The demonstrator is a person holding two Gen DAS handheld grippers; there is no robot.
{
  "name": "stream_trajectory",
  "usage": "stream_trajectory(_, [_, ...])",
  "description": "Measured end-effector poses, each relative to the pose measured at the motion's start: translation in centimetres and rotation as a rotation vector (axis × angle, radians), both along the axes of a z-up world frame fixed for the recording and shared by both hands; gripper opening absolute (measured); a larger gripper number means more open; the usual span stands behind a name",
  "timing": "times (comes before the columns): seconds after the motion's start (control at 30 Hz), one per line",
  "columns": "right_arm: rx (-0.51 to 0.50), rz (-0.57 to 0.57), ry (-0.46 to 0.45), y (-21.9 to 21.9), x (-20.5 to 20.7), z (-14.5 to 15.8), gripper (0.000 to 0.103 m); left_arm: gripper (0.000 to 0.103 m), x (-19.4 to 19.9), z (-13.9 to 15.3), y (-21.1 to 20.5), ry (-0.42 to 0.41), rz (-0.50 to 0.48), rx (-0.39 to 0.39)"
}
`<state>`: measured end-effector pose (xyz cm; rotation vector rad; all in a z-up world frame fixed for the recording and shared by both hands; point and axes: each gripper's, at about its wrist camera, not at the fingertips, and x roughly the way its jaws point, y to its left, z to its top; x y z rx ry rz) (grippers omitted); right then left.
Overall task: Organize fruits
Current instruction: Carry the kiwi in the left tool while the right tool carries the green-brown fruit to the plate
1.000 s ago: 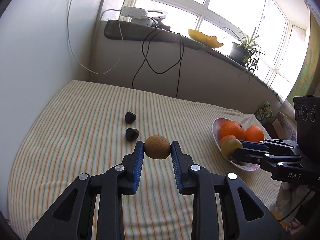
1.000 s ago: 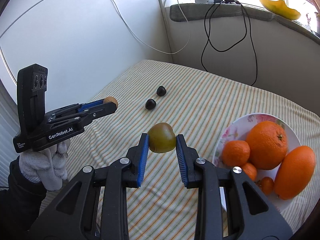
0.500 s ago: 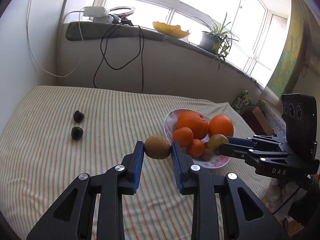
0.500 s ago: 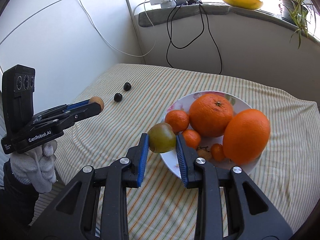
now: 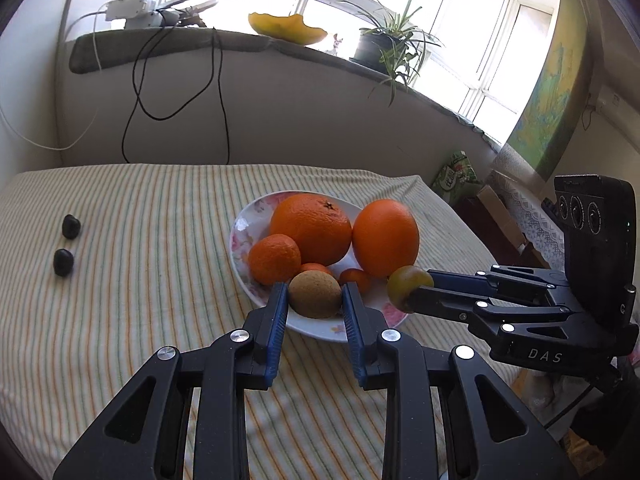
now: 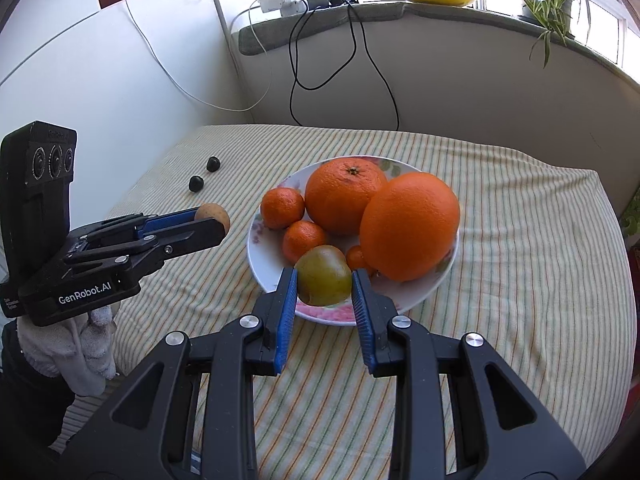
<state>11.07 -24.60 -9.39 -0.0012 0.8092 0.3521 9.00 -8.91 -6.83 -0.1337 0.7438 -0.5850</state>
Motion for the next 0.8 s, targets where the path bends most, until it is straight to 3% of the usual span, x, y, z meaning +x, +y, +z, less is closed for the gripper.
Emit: stream_trajectory(0.8, [0.020, 0.005, 0.013, -1.0, 0.1, -0.9, 0.030, 0.027, 0.2, 0.1, -2.7, -0.014, -0.020, 0.071])
